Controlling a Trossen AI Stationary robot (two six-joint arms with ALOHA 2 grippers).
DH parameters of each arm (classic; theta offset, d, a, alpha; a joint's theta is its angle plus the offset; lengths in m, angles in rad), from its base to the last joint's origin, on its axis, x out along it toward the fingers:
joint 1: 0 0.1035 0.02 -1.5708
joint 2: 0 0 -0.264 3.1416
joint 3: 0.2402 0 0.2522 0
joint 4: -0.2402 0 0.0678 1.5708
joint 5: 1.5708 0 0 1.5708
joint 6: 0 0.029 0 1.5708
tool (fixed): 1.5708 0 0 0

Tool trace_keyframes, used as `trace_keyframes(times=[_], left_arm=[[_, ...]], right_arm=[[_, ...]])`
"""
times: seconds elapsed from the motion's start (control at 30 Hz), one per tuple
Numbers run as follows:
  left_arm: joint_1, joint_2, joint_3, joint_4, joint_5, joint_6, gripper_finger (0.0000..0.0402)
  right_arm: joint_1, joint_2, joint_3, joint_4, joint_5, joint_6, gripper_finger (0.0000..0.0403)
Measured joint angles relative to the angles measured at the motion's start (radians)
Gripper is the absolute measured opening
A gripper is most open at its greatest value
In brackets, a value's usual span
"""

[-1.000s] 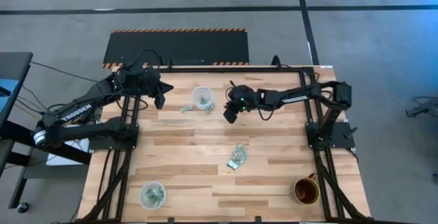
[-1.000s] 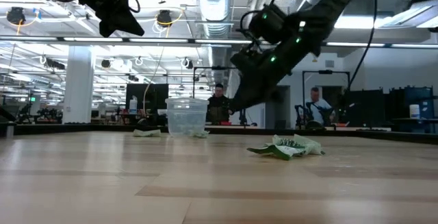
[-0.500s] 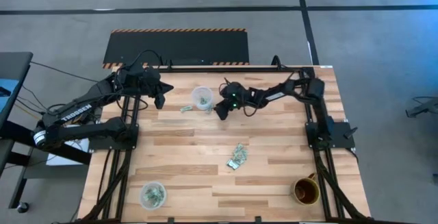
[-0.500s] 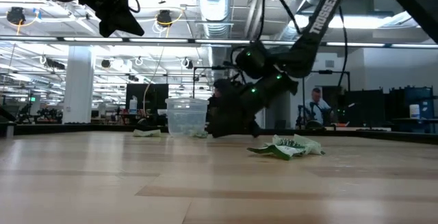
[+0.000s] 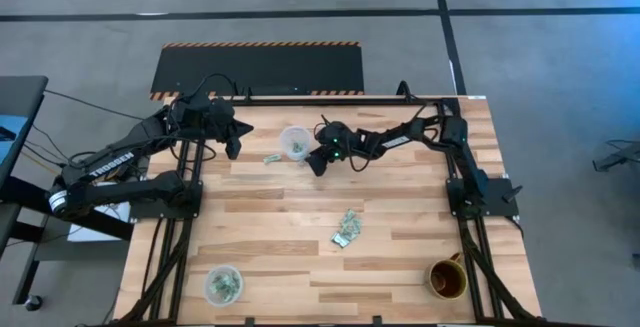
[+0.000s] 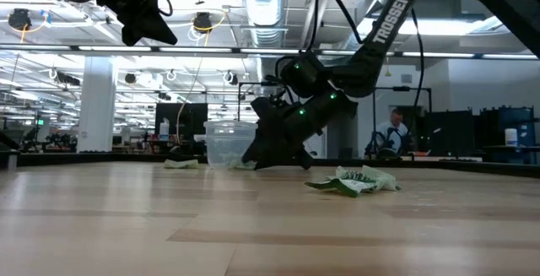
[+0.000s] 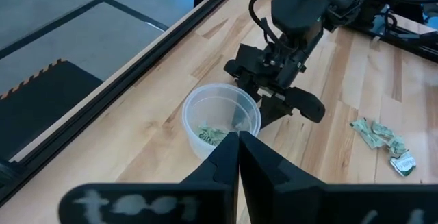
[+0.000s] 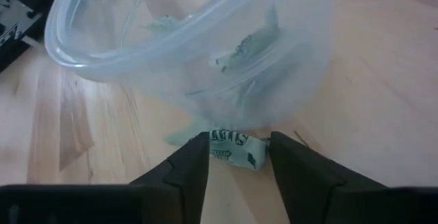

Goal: Pick and place Stevia / Truvia into bins
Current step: Put the stevia packet into the top transparent container

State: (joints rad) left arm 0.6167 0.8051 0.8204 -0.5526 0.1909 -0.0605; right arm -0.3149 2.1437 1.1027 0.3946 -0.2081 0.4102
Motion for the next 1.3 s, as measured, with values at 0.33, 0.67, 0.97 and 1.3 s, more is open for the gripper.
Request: trace_keyframes(times=[0.33,0.67,0.97,1.3], left_arm=[[0.0,0.0,0.0,-0.004,0.0,0.0,0.0],[0.0,0.0,0.0,-0.004,0.0,0.0,0.0],[0.0,0.0,0.0,-0.016,0.0,0.0,0.0],[0.0,0.0,0.0,-0.018,0.0,0.0,0.0]], right_arm=[[0.021,0.001,-0.001,-0.016,0.033,-0.041,0.0049],[0.067,-0.059,-0.008,-0.121,0.025,-0.08,0.0016],[0.16,-0.332,-0.006,-0.231,0.201,-0.232,0.001],[0.057,-0.487,0.022,-0.209,0.255,-0.346,0.001]])
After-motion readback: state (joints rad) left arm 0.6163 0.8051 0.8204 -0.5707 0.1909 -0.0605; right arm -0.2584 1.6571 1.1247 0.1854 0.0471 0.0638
